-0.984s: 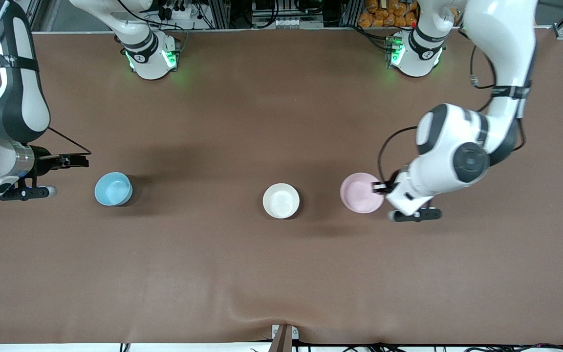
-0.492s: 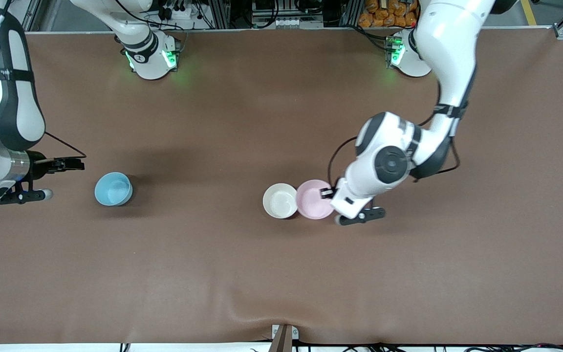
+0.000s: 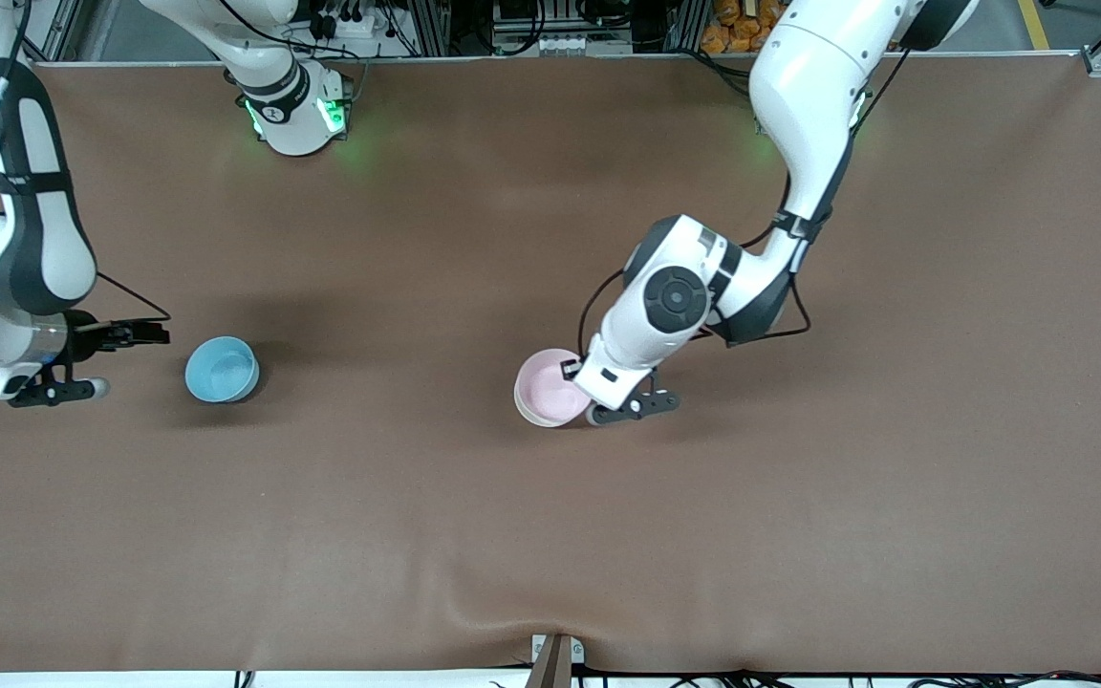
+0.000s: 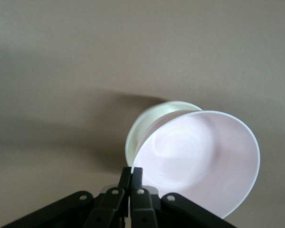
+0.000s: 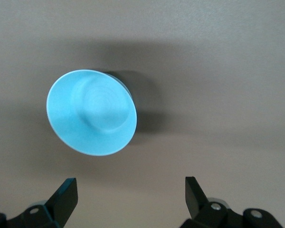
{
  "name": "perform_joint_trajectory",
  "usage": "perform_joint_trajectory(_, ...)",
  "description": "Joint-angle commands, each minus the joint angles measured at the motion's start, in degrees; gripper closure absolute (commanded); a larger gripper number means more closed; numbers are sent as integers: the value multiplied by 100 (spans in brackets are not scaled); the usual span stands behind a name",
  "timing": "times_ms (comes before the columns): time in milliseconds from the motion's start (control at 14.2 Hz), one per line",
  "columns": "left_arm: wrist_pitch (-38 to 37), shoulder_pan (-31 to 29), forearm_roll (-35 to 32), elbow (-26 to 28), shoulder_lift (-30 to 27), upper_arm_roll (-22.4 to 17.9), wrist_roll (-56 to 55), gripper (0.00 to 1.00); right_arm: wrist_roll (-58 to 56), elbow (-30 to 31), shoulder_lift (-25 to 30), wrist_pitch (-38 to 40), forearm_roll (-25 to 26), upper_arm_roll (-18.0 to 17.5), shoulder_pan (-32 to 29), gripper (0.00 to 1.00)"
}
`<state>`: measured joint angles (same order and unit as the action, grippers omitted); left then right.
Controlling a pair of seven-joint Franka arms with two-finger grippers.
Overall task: Stack pink and blue bowls on white bowl
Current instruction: 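Carry the pink bowl with the left gripper and lower it into the white bowl, then open the left gripper while the right gripper grasps the blue bowl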
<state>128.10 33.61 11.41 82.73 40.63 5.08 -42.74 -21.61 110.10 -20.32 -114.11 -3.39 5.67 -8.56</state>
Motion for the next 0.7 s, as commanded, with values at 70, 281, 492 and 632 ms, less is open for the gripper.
perform_joint_trajectory(70,188,76,142,-152,156,-60,-59,100,-150,64,-480,-690,-503,-75,-172,0)
perform_joint_trajectory(281,216,23,133,-152,165,-60,29,100,-141,55,-806,-718,-742,-75,-208,0)
perform_joint_trajectory(492,312,41,124,-143,253,-60,47,100,-141,55,-1000,-718,-759,-75,-217,0)
perform_joint_trajectory(632,365,49,124,-143,323,-68,47,100,-141,29,-1052,-718,-777,-75,-217,14)
